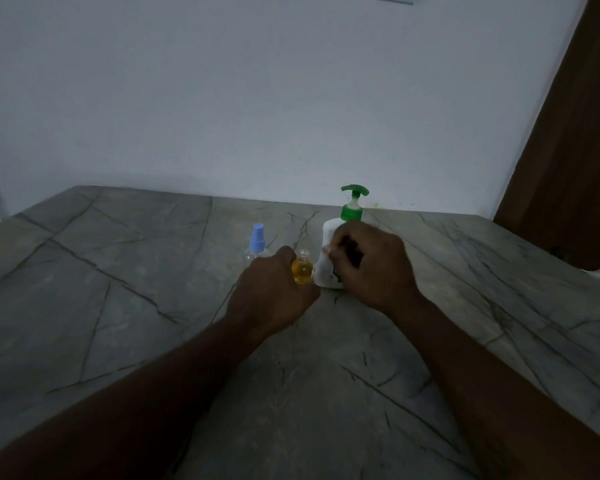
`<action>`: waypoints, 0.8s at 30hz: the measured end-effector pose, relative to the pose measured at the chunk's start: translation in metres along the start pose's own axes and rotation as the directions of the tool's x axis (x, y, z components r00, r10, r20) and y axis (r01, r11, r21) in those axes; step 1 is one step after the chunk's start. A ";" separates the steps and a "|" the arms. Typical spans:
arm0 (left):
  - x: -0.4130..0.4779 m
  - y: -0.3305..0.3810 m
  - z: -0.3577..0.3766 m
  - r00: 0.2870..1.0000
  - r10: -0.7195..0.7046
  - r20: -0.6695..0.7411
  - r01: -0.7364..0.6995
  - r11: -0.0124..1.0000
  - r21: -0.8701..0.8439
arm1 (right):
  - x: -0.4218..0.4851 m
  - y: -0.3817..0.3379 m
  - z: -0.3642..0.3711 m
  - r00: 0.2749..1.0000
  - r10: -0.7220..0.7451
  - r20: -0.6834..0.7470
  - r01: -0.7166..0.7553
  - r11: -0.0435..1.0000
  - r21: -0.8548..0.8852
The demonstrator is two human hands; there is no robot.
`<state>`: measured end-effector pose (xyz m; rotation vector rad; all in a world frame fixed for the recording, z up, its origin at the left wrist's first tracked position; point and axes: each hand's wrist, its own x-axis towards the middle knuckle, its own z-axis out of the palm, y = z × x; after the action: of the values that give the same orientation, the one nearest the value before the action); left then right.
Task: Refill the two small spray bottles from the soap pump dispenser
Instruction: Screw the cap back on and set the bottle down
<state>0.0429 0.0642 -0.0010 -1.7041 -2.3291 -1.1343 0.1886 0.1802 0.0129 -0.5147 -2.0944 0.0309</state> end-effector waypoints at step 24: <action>0.005 -0.013 0.001 0.995 0.094 -0.024 -0.093 0.995 0.017 | -0.004 -0.022 0.027 0.866 -0.031 0.499 0.155 0.965 -0.210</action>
<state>0.0303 0.0673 -0.0065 -1.7630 -2.2124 -1.1116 0.1608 0.1629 -0.0006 -0.5970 -2.6456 -0.1733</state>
